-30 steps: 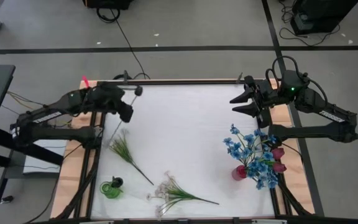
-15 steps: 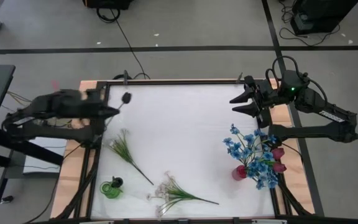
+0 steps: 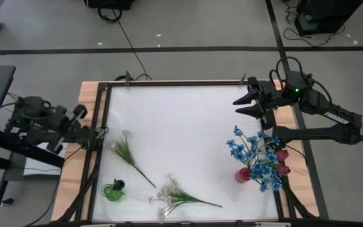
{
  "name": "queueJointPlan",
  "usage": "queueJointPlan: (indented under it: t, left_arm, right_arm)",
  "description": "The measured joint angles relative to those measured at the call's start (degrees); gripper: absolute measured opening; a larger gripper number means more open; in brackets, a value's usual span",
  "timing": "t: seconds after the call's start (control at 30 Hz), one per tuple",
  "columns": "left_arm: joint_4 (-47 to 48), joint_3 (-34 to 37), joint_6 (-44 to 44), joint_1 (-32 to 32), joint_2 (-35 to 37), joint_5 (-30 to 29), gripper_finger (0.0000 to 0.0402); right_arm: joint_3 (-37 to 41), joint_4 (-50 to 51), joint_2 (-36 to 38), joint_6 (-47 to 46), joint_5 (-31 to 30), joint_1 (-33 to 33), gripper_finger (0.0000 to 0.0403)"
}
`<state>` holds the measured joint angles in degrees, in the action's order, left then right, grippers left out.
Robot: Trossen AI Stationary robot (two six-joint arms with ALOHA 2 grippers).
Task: Sort flowers into vase by color
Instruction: Put the black tulip flower into the green flower vase
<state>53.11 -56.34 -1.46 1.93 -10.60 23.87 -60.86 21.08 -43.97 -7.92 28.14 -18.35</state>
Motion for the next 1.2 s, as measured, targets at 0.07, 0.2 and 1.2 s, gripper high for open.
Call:
queueJointPlan:
  t: [0.07, 0.2, 1.2]
  left_arm:
    - [-2.24, 2.29, 0.48, 0.11, 2.02, 5.43, 0.001]
    - [-10.33, 6.69, -3.7, 0.13, 5.59, 7.88, 0.0008]
    - [-72.09, 30.76, -31.13, 0.07, 2.44, 16.2, 0.0007]
  right_arm:
    - [0.0, 0.02, 0.0, 0.0, 0.0, 0.0, 0.0151]
    - [0.0, 0.0, -0.01, 0.0, 0.02, 0.02, 0.0151]
    - [0.0, 0.0, 0.0, 0.0, 0.0, 0.02, 0.0151]
